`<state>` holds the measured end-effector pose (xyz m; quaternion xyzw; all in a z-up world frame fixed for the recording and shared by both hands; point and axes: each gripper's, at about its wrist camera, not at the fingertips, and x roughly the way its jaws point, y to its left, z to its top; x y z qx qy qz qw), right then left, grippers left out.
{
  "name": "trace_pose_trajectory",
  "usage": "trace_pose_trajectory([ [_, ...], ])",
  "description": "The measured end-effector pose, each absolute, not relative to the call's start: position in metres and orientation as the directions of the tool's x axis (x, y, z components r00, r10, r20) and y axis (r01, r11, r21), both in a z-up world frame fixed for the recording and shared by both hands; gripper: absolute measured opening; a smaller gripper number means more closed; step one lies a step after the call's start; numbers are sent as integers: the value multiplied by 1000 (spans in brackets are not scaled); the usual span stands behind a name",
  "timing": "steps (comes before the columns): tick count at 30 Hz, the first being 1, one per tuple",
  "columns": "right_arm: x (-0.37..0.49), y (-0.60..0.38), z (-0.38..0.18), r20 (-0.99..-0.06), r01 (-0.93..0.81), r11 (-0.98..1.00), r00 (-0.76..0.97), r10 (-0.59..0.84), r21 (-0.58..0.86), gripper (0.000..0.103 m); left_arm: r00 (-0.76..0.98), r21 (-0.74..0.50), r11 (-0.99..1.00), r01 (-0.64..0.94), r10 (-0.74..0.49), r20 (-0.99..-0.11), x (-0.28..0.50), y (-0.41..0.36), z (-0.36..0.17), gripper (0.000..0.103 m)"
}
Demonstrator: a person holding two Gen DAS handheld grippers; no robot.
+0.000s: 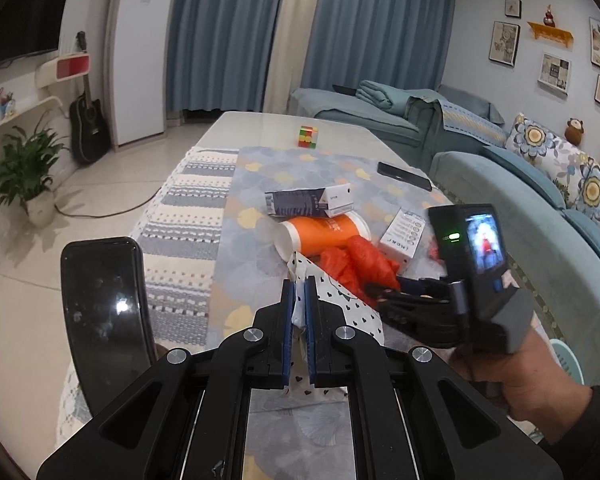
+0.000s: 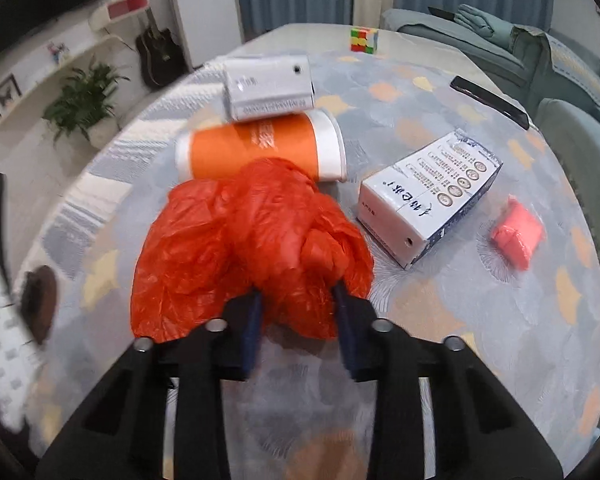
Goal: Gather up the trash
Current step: 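Grasp the white dotted tissue pack with the left gripper while the right grasps the orange plastic bag, then carry the tissue pack and orange bag to the basket and open both grippers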
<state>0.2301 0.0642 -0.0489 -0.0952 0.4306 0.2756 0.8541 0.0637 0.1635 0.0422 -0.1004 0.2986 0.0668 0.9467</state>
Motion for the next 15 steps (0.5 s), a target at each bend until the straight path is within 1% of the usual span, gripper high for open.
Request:
trace_pose_trajectory([
  [4,218,38,-32,-758,-543,834,501,417,100,25,820,-151,974,-171,55,-570,62,160,44,4],
  [9,204,-7,-16,-736,-483,864,533,419,142,25,830,-153,978,-143,34,-557,60,151,48,4],
  [15,179,-44,3,-695,-445,891,611,379,95,25,842,-142,984,-106,13,-540,57,135,53,4],
])
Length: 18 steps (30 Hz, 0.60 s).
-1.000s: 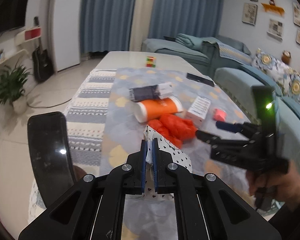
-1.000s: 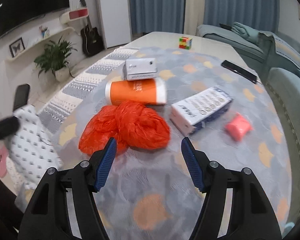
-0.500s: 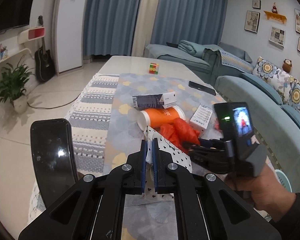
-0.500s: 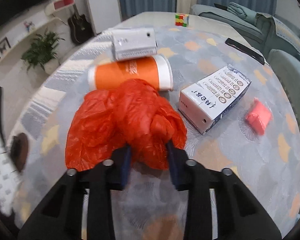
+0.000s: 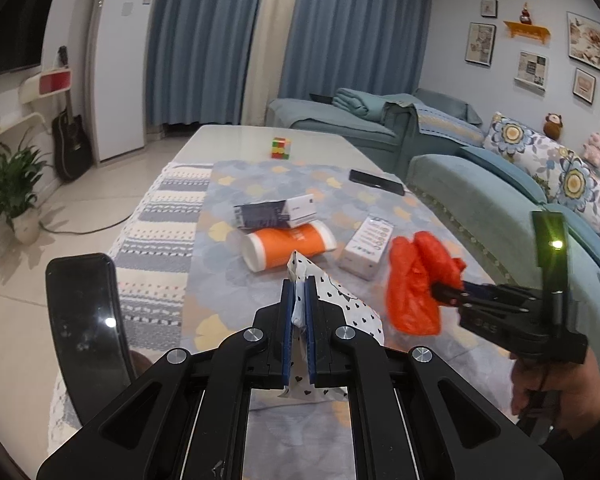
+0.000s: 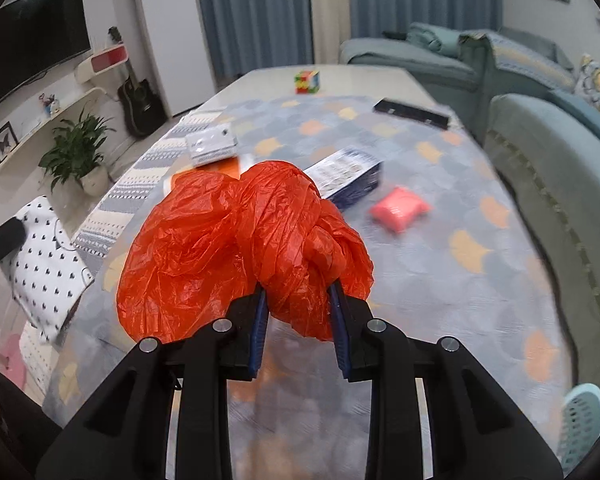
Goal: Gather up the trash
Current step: 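Carry the tissue pack and orange bag to the basket and open both grippers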
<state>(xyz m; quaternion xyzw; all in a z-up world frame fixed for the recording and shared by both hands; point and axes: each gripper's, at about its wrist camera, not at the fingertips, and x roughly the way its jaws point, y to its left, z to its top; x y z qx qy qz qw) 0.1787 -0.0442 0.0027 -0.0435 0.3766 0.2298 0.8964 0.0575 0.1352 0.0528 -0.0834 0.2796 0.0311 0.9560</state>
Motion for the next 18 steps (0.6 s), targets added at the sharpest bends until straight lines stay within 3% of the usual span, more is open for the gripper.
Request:
trace_pose_trajectory([
  [18,135,-143,28,-624,-325,943,722,298,75,25,846,-95,994,54,-96,-524,63,64,56,4],
])
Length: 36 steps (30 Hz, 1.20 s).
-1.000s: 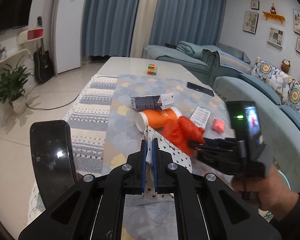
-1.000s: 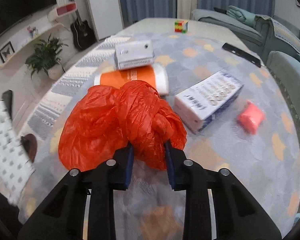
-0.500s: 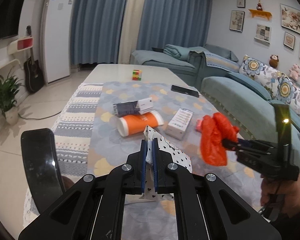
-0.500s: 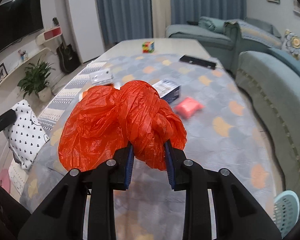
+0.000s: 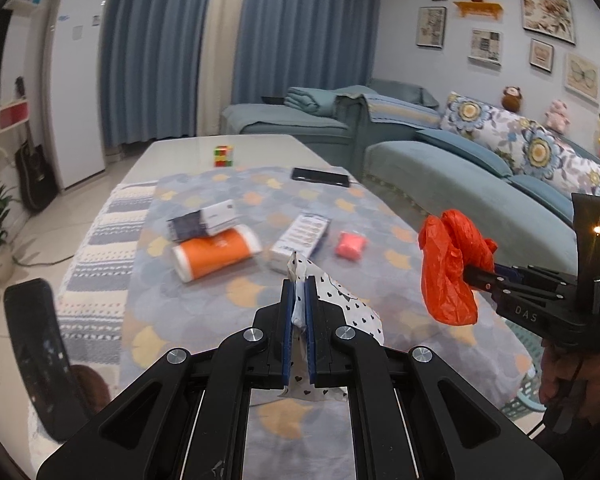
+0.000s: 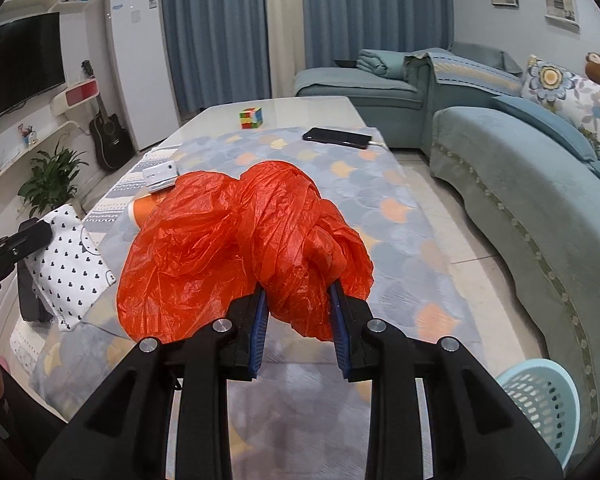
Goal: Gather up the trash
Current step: 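Carry the tissue pack and orange bag to the basket and open both grippers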
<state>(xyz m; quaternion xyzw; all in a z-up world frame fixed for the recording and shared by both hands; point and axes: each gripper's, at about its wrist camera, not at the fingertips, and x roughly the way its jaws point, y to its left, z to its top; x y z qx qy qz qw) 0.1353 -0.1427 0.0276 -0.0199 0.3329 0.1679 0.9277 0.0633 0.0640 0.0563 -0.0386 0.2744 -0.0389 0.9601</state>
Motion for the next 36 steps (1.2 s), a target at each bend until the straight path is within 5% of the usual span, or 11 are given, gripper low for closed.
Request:
trace_pose_trajectory([
  [25,83,-273,32,-591,-145,972,774,226,183,25,808,-56,972,227,-220,-546,73,-30,47,4],
  [36,43,-365,22,-599,70,953,791,127,295,25,750,-76,918,390,-365,-552,69,-98,44,4],
])
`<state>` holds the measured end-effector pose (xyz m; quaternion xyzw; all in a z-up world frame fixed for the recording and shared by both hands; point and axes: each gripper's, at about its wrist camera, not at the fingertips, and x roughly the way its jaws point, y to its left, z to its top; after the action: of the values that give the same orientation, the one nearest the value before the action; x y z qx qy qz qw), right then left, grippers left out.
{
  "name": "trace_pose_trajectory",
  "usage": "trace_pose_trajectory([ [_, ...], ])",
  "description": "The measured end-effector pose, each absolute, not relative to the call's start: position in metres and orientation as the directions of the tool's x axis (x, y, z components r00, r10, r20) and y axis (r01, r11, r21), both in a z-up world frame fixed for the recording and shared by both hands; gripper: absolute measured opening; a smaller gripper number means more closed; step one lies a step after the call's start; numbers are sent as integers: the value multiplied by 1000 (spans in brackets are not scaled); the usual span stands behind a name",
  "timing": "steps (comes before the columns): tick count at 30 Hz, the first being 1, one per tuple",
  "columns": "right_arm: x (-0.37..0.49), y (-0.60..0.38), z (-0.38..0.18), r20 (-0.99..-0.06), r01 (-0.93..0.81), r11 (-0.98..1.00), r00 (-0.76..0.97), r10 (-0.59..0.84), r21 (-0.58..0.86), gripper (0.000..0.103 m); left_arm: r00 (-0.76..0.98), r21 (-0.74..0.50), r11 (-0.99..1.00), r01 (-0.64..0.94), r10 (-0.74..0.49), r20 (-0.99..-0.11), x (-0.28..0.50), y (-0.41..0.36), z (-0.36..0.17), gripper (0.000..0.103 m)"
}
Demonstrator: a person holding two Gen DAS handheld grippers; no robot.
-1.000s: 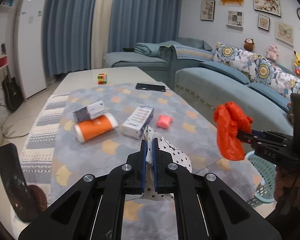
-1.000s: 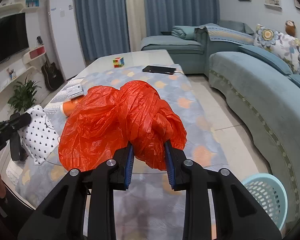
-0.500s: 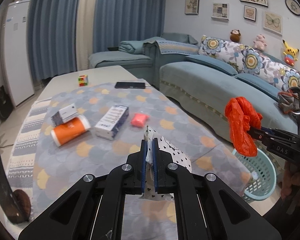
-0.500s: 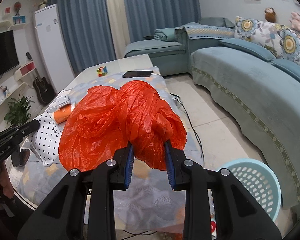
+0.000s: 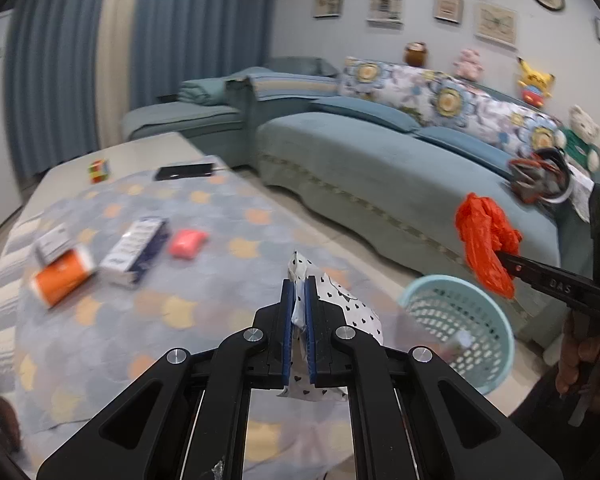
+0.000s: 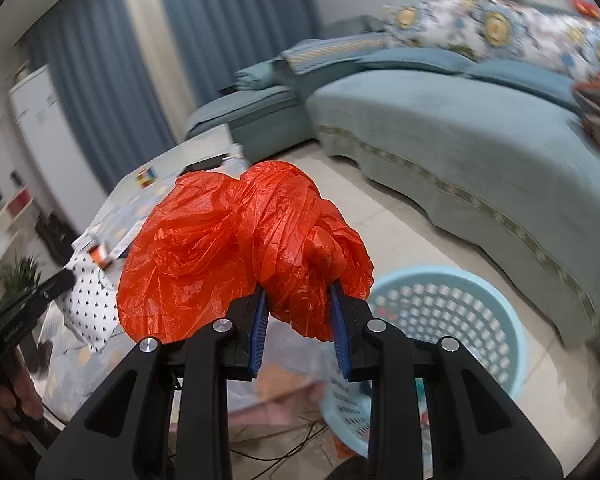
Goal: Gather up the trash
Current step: 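Carry the tissue pack and orange bag to the basket and open both grippers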
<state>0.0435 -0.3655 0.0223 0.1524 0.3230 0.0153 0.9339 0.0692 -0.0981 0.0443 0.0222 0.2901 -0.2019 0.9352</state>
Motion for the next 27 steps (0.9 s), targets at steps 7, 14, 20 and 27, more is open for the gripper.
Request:
trace_pose_trajectory([
  [7,26,-409,16,-610,199,937,792,18,286,25,691,-100,867,489,-455,-562,68,-148,34,4],
  [14,15,-449,4,-652,320,903,756,-59,288,25,597,-200,807,555,-555,-580,78,-198,18,4],
  [20,17,-469,-9,-688,369,869,724,-46,330,25,537,-209,778,593,-575,-618,88,-240,2,4],
  [27,12,-493,-17,-702,453,797,710,-51,400,35,486,-221,758,614,-583,-651,103,-272,-11,14],
])
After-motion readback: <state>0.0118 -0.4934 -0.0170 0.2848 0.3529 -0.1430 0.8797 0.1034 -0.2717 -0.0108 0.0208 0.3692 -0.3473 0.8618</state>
